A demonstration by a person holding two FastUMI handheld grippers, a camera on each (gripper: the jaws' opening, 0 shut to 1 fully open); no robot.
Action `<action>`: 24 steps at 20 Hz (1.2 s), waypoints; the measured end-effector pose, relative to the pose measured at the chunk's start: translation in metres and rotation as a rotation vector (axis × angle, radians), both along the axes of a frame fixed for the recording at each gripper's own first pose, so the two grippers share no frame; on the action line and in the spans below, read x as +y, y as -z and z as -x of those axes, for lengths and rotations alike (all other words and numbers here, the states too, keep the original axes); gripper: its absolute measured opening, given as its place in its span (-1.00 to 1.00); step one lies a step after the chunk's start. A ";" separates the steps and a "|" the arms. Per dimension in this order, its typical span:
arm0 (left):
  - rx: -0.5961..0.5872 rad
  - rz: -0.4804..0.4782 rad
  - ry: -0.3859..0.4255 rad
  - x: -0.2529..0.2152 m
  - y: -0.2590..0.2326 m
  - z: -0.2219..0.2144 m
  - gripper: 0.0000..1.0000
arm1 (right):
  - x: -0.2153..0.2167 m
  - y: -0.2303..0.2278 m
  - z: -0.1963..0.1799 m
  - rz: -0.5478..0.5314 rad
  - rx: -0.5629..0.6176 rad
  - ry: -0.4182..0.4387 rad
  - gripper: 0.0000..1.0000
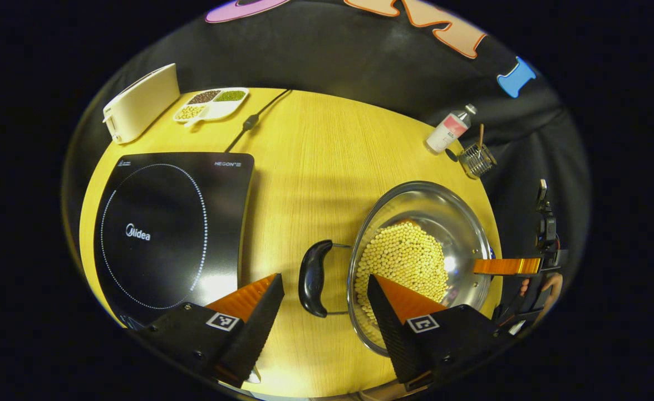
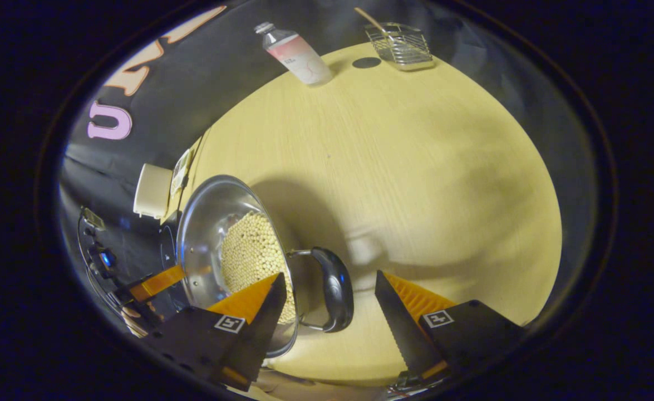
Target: First push the handle of the pot to place it horizontally, then grasp the pot with both hands and set it on the induction cooktop.
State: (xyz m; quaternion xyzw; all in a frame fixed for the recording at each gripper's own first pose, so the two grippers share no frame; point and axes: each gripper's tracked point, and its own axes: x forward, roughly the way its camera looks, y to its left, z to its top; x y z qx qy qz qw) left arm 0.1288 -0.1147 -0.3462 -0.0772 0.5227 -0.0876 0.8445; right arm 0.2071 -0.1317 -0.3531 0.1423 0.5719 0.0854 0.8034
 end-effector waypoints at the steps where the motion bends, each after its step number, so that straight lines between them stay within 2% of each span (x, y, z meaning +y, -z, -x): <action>1: 0.012 0.003 0.007 -0.002 0.003 -0.002 0.87 | 0.001 0.002 -0.001 -0.003 0.007 -0.004 0.79; 2: 0.025 0.003 0.013 -0.005 0.007 -0.003 0.86 | 0.003 0.004 -0.003 -0.010 0.012 -0.005 0.99; 3: 0.037 0.002 0.020 -0.006 0.011 -0.005 0.82 | 0.004 0.005 -0.002 -0.018 0.017 -0.004 0.98; 4: 0.049 -0.001 0.025 -0.007 0.014 -0.005 0.80 | 0.006 0.006 -0.005 -0.026 0.021 -0.001 0.75; 5: 0.062 -0.006 0.029 -0.007 0.018 -0.007 0.86 | 0.007 0.007 -0.007 -0.034 0.024 -0.001 0.72; 6: 0.074 -0.010 0.032 -0.008 0.022 -0.007 0.75 | 0.009 0.008 -0.006 -0.038 0.028 0.000 0.92; 9: 0.085 -0.020 0.038 -0.011 0.026 -0.011 0.76 | 0.010 0.013 -0.007 -0.037 0.035 -0.005 0.92; 10: 0.085 -0.025 0.039 -0.011 0.027 -0.013 0.72 | 0.011 0.013 -0.008 -0.040 0.033 -0.007 0.92; 11: 0.086 -0.035 0.041 -0.009 0.028 -0.014 0.55 | 0.011 0.014 -0.008 -0.041 0.033 -0.007 0.72; 12: 0.090 -0.048 0.042 -0.008 0.030 -0.014 0.60 | 0.012 0.015 -0.009 -0.042 0.033 -0.006 0.72; 13: 0.098 -0.054 0.045 -0.007 0.031 -0.014 0.38 | 0.012 0.017 -0.010 -0.040 0.032 -0.004 0.92; 14: 0.102 -0.060 0.044 -0.005 0.032 -0.014 0.31 | 0.013 0.016 -0.012 -0.049 0.033 0.005 0.72; 16: 0.106 -0.062 0.043 -0.004 0.032 -0.013 0.27 | 0.018 0.017 -0.010 -0.060 0.040 0.006 0.19; 17: 0.110 -0.062 0.041 -0.004 0.031 -0.013 0.27 | 0.014 0.018 -0.010 -0.032 0.034 0.005 0.11; 18: 0.111 -0.061 0.034 -0.004 0.031 -0.012 0.25 | 0.014 0.017 -0.010 -0.025 0.033 0.002 0.10; 19: 0.113 -0.059 0.030 -0.005 0.031 -0.012 0.24 | 0.014 0.017 -0.009 -0.023 0.029 0.003 0.20; 20: 0.117 -0.057 0.022 -0.005 0.032 -0.010 0.22 | 0.013 0.015 -0.011 -0.023 0.020 0.011 0.07; 22: 0.120 -0.051 -0.007 -0.005 0.031 -0.007 0.19 | 0.011 0.012 -0.013 -0.010 -0.013 0.014 0.08; 23: 0.119 -0.054 -0.012 -0.005 0.031 -0.006 0.19 | 0.009 0.012 -0.012 0.002 -0.023 0.006 0.00; 24: 0.113 -0.060 -0.012 -0.005 0.031 -0.006 0.19 | 0.008 0.012 -0.012 0.010 -0.029 0.004 0.11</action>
